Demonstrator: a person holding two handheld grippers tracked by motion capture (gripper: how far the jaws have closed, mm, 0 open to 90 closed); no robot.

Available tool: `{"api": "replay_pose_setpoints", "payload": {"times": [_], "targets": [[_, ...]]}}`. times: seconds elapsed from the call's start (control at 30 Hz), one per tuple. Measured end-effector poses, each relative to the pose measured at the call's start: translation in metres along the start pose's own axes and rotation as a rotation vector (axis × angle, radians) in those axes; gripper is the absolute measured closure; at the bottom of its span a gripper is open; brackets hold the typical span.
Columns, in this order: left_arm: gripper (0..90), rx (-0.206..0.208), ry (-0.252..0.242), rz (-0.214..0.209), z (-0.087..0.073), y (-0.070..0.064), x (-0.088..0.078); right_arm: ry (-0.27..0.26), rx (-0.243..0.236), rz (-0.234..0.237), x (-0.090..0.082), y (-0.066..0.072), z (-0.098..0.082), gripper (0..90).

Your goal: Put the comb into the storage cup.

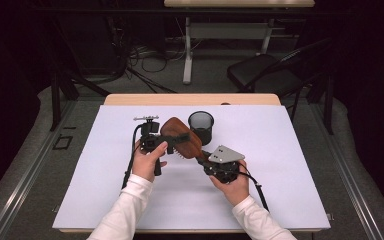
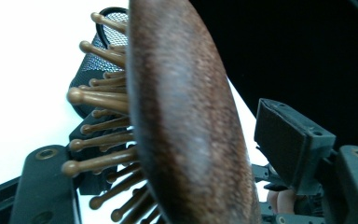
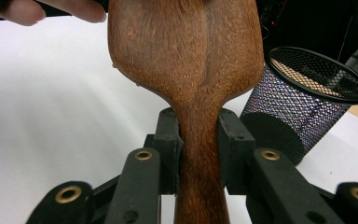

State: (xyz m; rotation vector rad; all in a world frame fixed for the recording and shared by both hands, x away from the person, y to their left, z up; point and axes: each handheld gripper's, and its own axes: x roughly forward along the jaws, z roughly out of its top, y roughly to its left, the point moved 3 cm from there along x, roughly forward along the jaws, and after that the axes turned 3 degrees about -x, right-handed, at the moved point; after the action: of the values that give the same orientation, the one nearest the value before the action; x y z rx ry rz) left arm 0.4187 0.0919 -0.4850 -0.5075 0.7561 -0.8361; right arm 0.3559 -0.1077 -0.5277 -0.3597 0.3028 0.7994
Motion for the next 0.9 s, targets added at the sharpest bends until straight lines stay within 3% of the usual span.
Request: {"api": "replay_pose_setpoints", "payload": {"times": [0.27,0.5,0.9], "targets": [[31.9,-0.028,-0.001,-0.014,-0.0004,0.0028,-0.0017,-0.004,-0.009,-0.003,0.0006,0.0008,-0.0009,72.2],[33.3,-0.028,0.012,-0.009,-0.0002,0.0041,-0.0024,-0.003,-0.015,-0.001,0.0013,0.0025,-0.0022,72.2],[38.5,-0.085,0.013,-0.025,-0.0003,0.0067,-0.0037,-0.004,-0.019,0.001,0.0025,0.0021,-0.0050,72.3]]}}
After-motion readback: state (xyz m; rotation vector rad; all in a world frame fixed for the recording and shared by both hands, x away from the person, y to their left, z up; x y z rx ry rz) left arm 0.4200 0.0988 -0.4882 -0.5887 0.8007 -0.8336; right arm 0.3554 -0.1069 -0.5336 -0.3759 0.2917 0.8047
